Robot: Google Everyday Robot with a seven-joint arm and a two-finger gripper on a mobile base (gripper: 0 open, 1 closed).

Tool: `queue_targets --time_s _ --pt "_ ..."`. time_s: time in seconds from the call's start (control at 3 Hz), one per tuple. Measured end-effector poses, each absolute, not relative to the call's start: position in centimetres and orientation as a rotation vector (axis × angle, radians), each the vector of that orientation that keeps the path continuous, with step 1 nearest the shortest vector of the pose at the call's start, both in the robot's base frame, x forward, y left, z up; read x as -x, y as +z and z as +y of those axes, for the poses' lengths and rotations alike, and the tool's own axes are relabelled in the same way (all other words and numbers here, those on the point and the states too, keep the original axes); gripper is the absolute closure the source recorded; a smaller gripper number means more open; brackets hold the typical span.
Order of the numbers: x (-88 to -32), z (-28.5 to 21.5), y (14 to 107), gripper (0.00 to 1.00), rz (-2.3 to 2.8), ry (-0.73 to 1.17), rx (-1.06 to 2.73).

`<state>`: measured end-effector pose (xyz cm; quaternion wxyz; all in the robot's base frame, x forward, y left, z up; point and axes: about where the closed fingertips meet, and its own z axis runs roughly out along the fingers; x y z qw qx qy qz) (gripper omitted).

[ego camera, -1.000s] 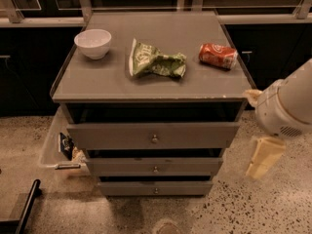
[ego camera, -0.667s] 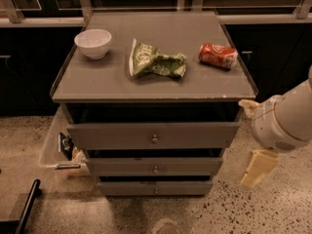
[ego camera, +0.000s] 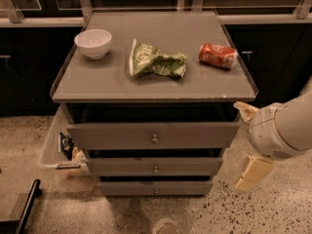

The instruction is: Open bottom drawer

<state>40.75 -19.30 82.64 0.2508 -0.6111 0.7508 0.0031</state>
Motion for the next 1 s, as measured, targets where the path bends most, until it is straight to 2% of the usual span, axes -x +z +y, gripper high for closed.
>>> queue_targets --time_s 1.0 --pt "-40.2 -18.8 77.8 0.0 2.04 0.031 1.693"
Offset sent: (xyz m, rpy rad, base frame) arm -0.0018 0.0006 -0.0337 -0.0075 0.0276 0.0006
